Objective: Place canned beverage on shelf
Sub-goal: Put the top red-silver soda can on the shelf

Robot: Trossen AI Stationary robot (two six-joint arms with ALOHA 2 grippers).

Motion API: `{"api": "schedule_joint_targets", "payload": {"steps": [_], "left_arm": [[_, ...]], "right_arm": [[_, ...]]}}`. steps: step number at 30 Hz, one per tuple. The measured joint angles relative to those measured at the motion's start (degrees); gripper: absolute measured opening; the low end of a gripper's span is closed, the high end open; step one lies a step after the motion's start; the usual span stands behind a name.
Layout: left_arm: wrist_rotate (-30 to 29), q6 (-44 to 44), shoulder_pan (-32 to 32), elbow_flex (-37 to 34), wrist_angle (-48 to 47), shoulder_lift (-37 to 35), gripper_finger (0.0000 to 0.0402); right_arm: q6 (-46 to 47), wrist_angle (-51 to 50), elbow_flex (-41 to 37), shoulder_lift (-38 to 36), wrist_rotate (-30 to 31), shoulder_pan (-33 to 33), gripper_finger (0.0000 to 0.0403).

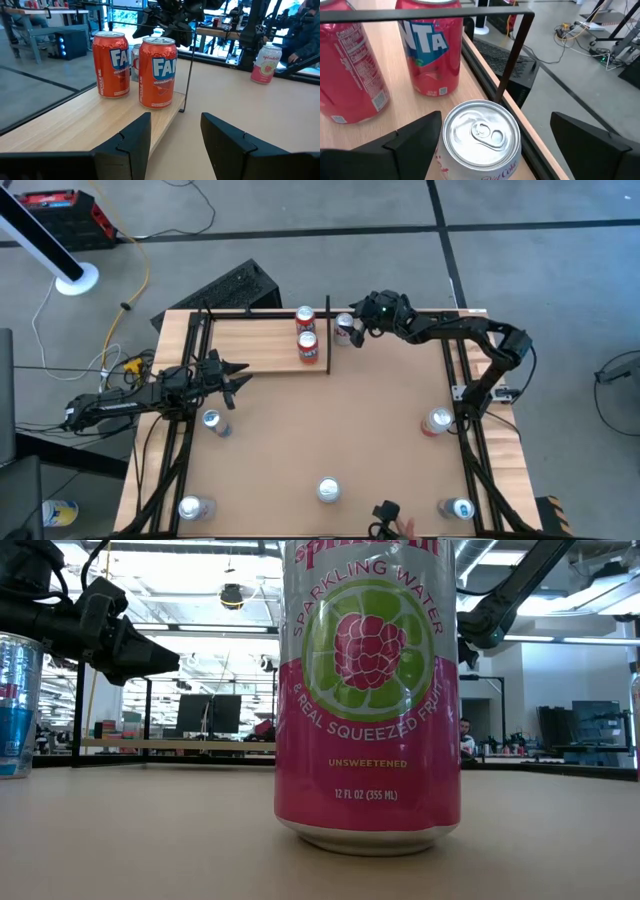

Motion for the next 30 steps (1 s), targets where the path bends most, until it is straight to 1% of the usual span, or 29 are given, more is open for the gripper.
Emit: {"api": "schedule_joint_targets", "payload": {"steps": [6, 9, 12, 15, 20, 24, 27, 28, 30], "left_arm": [[0.00, 0.18, 0.00, -0.01, 0.00, 0.00, 0.0158], [0.00, 0.18, -0.02, 0.02, 0.00, 0.00, 0.0158], [0.00, 0.18, -0.01, 0.00, 0.00, 0.00, 0.0158], [-0.02, 0.18, 0.00, 0.00, 0.00, 0.00, 0.0158], [-0.02, 0.18, 0.00, -0.01, 0.00, -0.01, 0.0158], [-0.04, 0.27, 0.00, -0.01, 0.00, -0.01, 0.0158], [-0.02, 0.77, 0.00, 0.01, 0.00, 0.00, 0.0158], [-0.03, 0.77, -0.01, -0.01, 0.00, 0.00, 0.0158], [-0.03, 0.77, 0.00, -0.01, 0.00, 0.00, 0.0158]], "right_arm": [[-0.66, 0.07, 0.02, 0.28, -0.03, 0.13, 0.0400], [-0.64, -0.11, 0.02, 0.28, -1.14, 0.13, 0.0399], [-0.63, -0.29, 0.02, 0.28, -1.25, 0.11, 0.0391], [-0.63, -1.16, 0.02, 0.28, -1.27, 0.07, 0.0374], [-0.52, -3.14, 0.02, 0.26, -1.45, 0.07, 0.0331], [0.12, -3.42, 0.04, 0.17, -1.95, 0.04, 0.0277], [-0.73, -3.20, 0.09, 0.10, -1.90, 0.07, 0.0244], [-1.04, -3.30, 0.17, 0.06, -1.90, 0.04, 0.0226], [-1.74, -4.51, 0.02, 0.21, -2.28, -0.04, 0.0201]]}}
